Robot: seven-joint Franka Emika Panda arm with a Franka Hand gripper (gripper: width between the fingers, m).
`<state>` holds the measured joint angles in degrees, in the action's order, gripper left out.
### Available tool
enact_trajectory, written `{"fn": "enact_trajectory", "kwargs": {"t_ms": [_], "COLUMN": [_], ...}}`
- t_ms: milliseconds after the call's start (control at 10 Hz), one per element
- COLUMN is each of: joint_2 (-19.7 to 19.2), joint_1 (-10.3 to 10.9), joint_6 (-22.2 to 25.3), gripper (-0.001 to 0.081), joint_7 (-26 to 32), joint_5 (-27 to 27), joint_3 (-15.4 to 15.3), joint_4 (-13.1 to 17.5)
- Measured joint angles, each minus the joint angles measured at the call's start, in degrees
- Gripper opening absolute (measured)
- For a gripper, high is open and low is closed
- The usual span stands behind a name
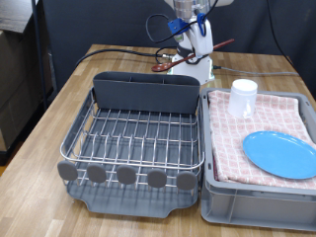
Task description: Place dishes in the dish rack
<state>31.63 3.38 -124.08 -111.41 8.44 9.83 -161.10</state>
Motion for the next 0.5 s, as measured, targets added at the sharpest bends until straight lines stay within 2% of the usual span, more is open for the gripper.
{"fn": "enact_trajectory", "kwargs": {"t_ms": [500], "joint_2": [-0.1], "joint_1": [0.1], "joint_6": [1.4], "gripper": [0.0095], "joint_7": [2.5], "joint_5": [5.2], "joint_3": [4.9], "joint_4": [0.0]}}
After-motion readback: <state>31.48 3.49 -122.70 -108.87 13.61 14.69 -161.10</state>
